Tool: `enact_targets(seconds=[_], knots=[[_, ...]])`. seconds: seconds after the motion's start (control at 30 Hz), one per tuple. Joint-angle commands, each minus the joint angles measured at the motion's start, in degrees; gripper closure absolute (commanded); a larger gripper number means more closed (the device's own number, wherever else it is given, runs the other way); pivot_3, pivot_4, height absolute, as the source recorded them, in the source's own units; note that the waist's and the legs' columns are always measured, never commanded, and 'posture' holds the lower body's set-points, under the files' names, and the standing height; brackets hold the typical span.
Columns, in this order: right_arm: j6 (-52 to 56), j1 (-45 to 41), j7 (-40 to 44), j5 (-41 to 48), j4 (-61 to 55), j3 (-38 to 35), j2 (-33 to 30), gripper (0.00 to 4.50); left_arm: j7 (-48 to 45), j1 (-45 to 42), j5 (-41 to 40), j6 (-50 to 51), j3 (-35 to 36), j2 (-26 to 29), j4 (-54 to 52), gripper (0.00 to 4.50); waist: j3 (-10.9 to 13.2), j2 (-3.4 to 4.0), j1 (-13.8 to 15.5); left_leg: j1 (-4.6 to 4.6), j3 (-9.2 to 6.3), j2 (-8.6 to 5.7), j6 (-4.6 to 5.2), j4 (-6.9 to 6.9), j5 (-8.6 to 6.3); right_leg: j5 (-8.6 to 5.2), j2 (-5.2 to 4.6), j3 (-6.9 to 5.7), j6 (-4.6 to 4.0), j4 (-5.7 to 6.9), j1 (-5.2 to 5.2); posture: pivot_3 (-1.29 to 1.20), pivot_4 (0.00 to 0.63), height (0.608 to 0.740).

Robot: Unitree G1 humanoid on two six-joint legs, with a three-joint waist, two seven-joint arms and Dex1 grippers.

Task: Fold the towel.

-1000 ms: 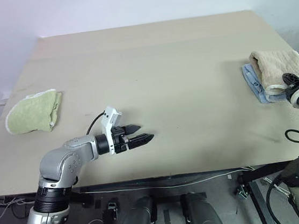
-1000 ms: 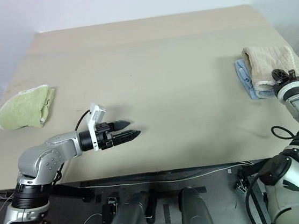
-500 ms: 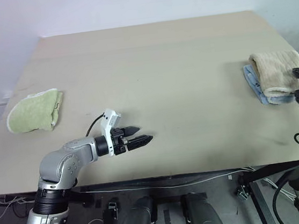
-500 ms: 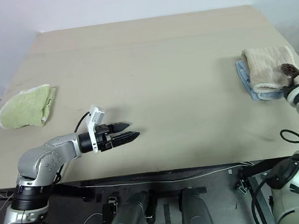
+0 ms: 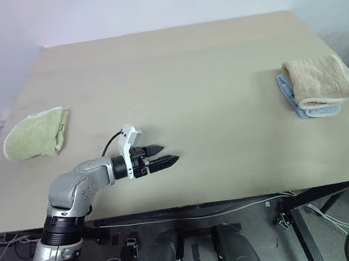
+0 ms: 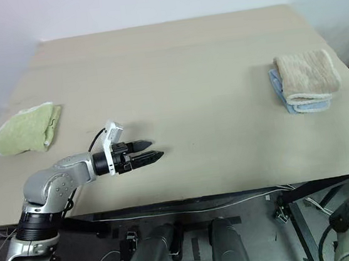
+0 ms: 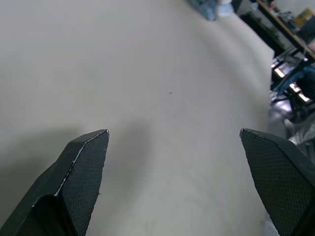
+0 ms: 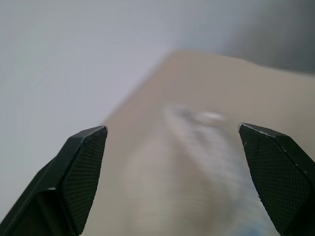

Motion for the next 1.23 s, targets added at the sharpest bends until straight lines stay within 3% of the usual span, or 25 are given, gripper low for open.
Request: enact_targets(seconds=[0.03, 0.17, 0.37, 0.53, 0.7, 0.87, 0.97, 1.23], knots=[[-4.2, 3.1, 11.1, -6.6, -12.0, 14.2, -2.6, 0.02, -1.3, -0.8, 5.3, -10.3, -0.7, 0.4, -1.1, 0.00, 0.0, -0.01, 0.2, 0.00, 0.00, 0.00, 0.00, 0.01, 0.00, 0.00, 0.00, -0.01, 0.00, 0.00, 0.01, 0.00, 0.150, 0.740], [-9.0, 6.3, 22.0, -12.1, -17.6, 24.9, -4.1, 0.02, -4.0, -0.9, 9.7, -21.2, -1.7, 0.1, -1.3, 0.00, 0.0, -0.07, 0.9, -0.03, -0.01, -0.01, 0.00, 0.04, -0.01, 0.00, -0.04, -0.04, 0.00, -0.11, 0.05, 0.00, 0.150, 0.740], [-14.4, 5.3, 29.7, -17.1, -15.2, 30.9, -2.7, 0.02, -5.8, -0.3, 13.4, -27.9, -1.9, 1.5, -0.9, 0.00, 0.0, -0.12, 1.8, -0.08, -0.03, -0.04, 0.01, 0.03, -0.05, 0.01, -0.06, -0.06, 0.00, -0.19, 0.02, 0.00, 0.150, 0.740], [-13.5, 6.6, 39.6, -17.1, -13.8, 35.0, -3.5, 0.02, -6.8, 0.8, 3.4, -21.4, 4.5, 1.2, -3.6, 0.00, 0.0, -0.13, 1.6, -0.07, -0.03, -0.04, 0.02, 0.03, -0.05, 0.01, -0.04, -0.05, 0.01, -0.17, -0.01, 0.00, 0.150, 0.740], [-13.6, 5.3, 42.4, -18.0, -12.4, 37.5, -0.6, 0.02, -3.4, 2.2, 4.9, -22.1, 6.6, 2.3, -5.7, 0.00, 0.0, -0.13, 1.6, -0.07, -0.04, -0.03, 0.02, 0.06, -0.04, 0.02, -0.04, -0.05, 0.02, -0.12, 0.00, 0.00, 0.150, 0.740], [-12.9, 3.9, 45.6, -18.4, -12.3, 40.3, 1.2, 0.02, -3.1, 5.9, -1.2, -16.5, 11.7, 6.6, -11.2, 0.00, 0.1, -0.16, 1.5, -0.05, -0.03, -0.03, 0.01, 0.02, -0.04, 0.02, -0.02, -0.03, 0.02, -0.07, -0.05, 0.00, 0.150, 0.740], [-15.1, 2.8, 46.9, -21.2, -8.0, 42.7, 3.0, 0.02, -0.5, 8.6, 0.2, -16.1, 13.6, 8.6, -13.1, 0.00, 0.1, -0.19, 1.6, -0.02, -0.04, -0.03, -0.05, 0.05, -0.08, 0.02, -0.02, -0.04, 0.02, -0.08, -0.03, 0.00, 0.150, 0.740], [-19.6, -2.2, 48.2, -27.3, -1.3, 46.7, 8.2, 0.02, 5.8, 10.6, -1.4, -15.1, 18.8, 8.9, -14.9, 0.00, 0.1, -0.21, 1.6, 0.00, -0.03, -0.03, -0.11, 0.05, -0.11, 0.02, -0.02, -0.04, 0.01, -0.07, -0.03, 0.00, 0.150, 0.740]])
